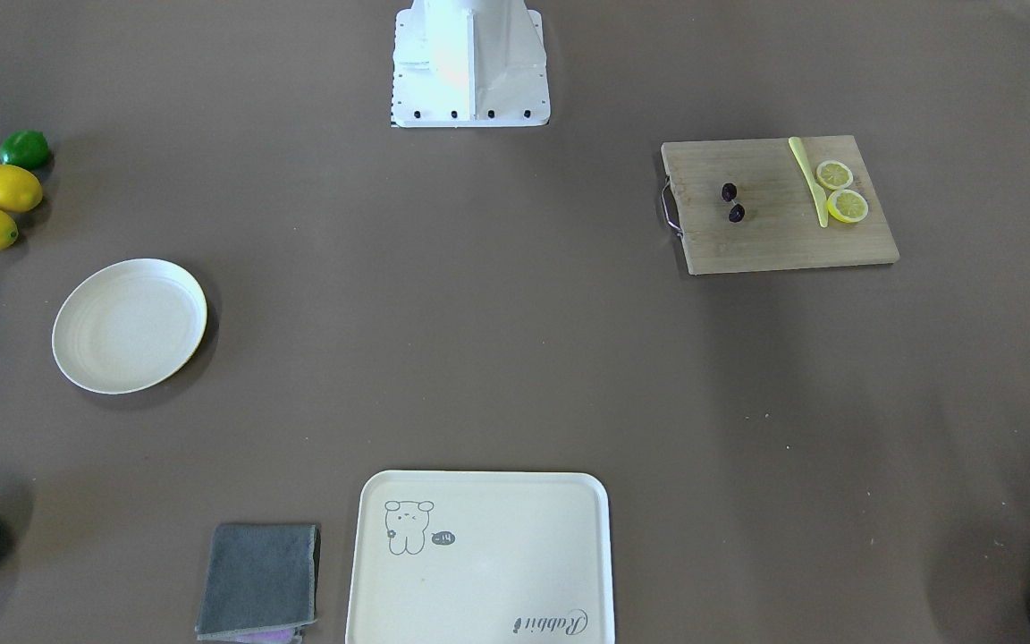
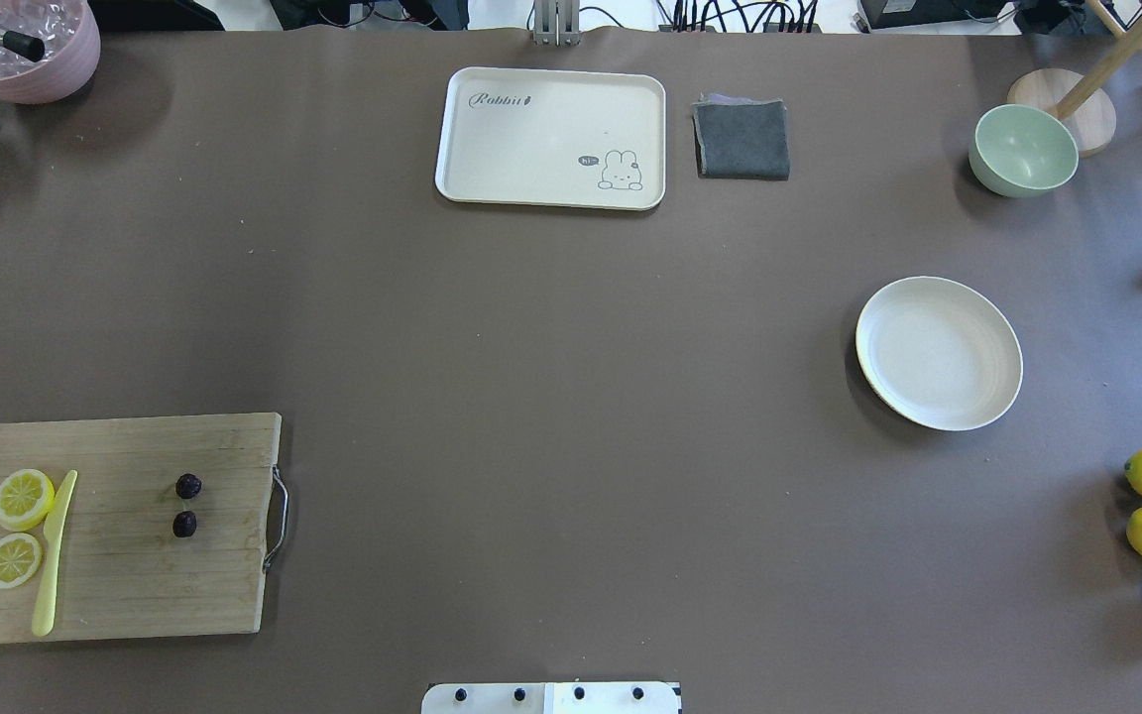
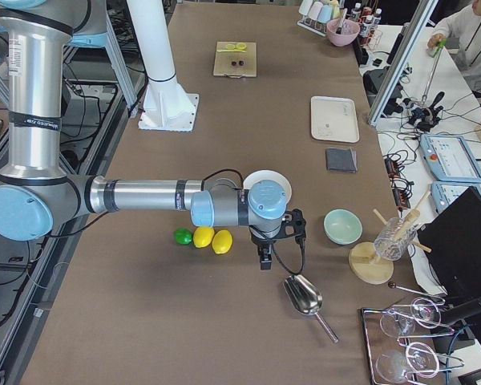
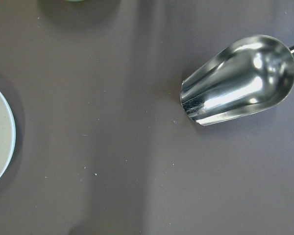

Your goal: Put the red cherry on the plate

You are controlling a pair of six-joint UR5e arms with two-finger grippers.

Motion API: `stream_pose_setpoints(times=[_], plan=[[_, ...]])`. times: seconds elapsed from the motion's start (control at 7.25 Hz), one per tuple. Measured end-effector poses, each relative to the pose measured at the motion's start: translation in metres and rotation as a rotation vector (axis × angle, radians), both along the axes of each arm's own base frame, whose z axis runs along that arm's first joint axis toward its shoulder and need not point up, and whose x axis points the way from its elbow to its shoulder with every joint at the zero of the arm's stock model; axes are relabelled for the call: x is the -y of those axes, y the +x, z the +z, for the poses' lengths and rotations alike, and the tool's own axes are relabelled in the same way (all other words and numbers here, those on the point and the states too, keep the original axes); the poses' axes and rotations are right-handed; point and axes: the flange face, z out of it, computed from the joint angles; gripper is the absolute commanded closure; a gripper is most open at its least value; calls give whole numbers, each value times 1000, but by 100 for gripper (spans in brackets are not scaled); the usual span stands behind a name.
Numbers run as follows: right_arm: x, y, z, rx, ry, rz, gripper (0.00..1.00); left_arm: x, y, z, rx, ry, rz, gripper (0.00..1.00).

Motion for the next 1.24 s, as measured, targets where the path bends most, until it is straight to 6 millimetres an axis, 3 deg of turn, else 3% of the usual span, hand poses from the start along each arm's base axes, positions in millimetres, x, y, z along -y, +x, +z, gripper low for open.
stream_pose_setpoints(times=[0.83, 1.24], plan=[[0, -3, 13, 47, -36, -1, 0, -5, 0, 7, 8, -13, 1, 2], [-2, -8, 7, 118, -33, -6, 0, -15, -1, 15, 11, -27, 2, 2]])
